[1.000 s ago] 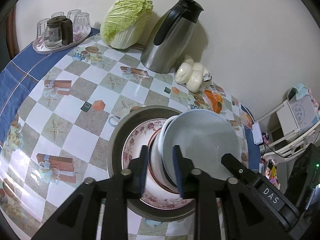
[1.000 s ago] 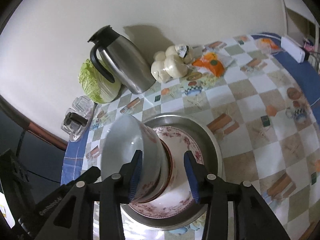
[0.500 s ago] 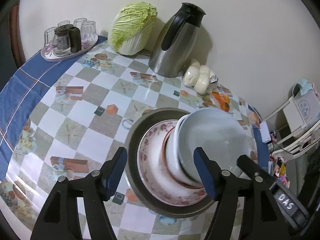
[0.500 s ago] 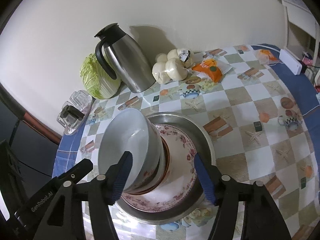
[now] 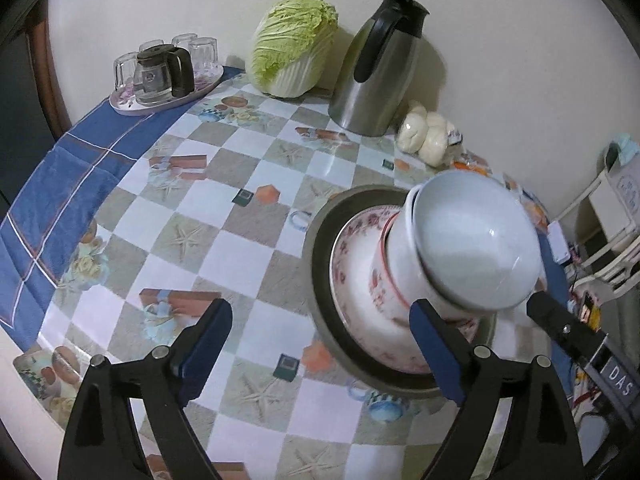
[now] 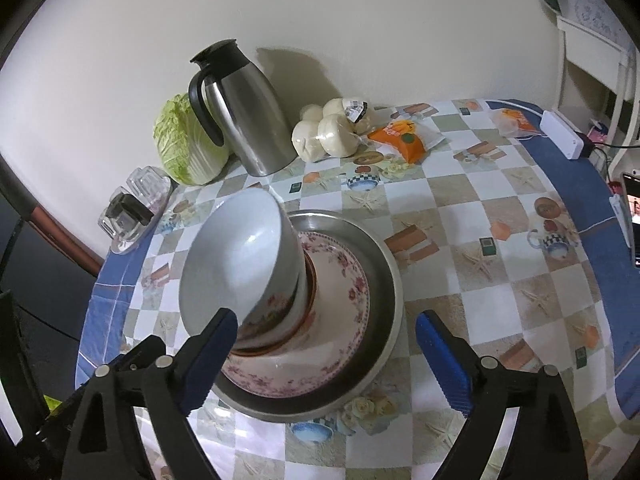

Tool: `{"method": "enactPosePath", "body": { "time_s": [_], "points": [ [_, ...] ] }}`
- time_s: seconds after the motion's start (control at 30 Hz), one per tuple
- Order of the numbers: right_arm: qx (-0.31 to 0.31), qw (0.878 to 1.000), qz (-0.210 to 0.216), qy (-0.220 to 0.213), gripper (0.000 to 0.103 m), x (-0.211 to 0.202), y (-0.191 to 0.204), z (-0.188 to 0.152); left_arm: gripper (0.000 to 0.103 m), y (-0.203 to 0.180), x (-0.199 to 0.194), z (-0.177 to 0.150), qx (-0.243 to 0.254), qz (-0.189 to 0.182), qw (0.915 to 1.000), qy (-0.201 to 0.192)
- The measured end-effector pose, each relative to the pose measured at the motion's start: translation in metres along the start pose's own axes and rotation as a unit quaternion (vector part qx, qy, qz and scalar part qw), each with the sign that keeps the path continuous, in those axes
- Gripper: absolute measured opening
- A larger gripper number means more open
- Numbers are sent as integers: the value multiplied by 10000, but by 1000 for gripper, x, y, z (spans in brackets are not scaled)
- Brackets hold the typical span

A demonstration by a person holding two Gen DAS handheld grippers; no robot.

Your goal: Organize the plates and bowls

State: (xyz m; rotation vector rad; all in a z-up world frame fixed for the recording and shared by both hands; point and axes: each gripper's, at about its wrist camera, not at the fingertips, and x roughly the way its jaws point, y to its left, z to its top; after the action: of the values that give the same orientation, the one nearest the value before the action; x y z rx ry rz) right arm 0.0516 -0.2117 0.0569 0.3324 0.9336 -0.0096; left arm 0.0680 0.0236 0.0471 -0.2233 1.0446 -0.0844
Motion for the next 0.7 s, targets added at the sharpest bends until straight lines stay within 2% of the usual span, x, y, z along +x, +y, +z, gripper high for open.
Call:
{"method": "enactPosePath", "body": {
  "time_s": [0.17, 0.33, 0.53, 0.7],
  "points": [
    [-50, 10000, -61, 45, 93, 0, 2, -10, 91, 4, -3, -8, 48, 34, 9999, -97],
    [-92, 9998, -159, 73, 93, -1, 2, -22, 91, 9, -8, -14, 154, 330, 9991, -232],
    [-104, 9996, -228, 165, 93, 1, 0, -36, 91, 26, -15, -17, -19, 402, 9984, -384],
    [-126, 9993, -283, 204, 93, 0, 1, -45, 91, 36, -9, -20, -91, 546, 9982, -250]
  ]
}}
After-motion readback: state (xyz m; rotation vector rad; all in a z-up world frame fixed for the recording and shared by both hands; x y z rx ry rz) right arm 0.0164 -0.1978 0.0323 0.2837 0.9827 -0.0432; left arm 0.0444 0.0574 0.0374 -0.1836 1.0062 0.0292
